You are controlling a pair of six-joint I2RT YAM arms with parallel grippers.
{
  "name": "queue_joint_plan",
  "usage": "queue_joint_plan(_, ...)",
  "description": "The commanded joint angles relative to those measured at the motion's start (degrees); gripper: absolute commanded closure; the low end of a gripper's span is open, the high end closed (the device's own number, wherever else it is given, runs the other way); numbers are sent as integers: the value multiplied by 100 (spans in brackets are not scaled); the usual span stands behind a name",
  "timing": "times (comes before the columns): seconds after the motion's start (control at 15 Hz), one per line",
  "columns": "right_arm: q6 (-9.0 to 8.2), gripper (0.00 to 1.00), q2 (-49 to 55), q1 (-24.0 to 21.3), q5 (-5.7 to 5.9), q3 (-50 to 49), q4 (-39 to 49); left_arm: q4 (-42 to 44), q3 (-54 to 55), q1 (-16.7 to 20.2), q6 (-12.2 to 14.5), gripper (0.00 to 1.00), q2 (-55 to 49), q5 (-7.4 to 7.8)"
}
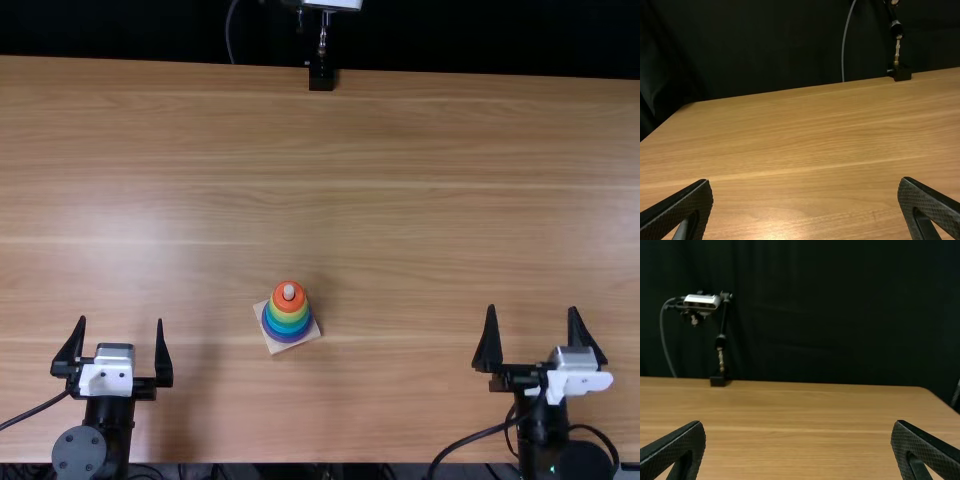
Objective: Build the Hanoi tower: stack the rings onto the peg from bottom to top in this color order: purple, dark blue, light blue, dark green, light green, yellow, orange.
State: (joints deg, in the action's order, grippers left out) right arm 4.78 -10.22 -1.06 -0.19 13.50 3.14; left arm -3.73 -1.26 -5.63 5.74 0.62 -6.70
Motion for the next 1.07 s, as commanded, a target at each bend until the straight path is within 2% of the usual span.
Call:
queue_joint_plan(0.0, 8, 0, 389, -52, 156, -207, 39, -28, 126, -8, 27, 0, -62, -16)
queue_joint_plan(0.33, -3, 0, 574, -52, 187, -506, -3, -28, 126, -8, 27, 0, -62, -16)
queue_joint_plan(0.67, -14, 0, 574, -43, 187, -629, -56, -28, 126, -8, 27, 0, -62, -16)
queue_joint_plan(1.0, -14, 0, 591, -52, 156, -1218, 39, -28, 126, -8, 27, 0, -62, -16)
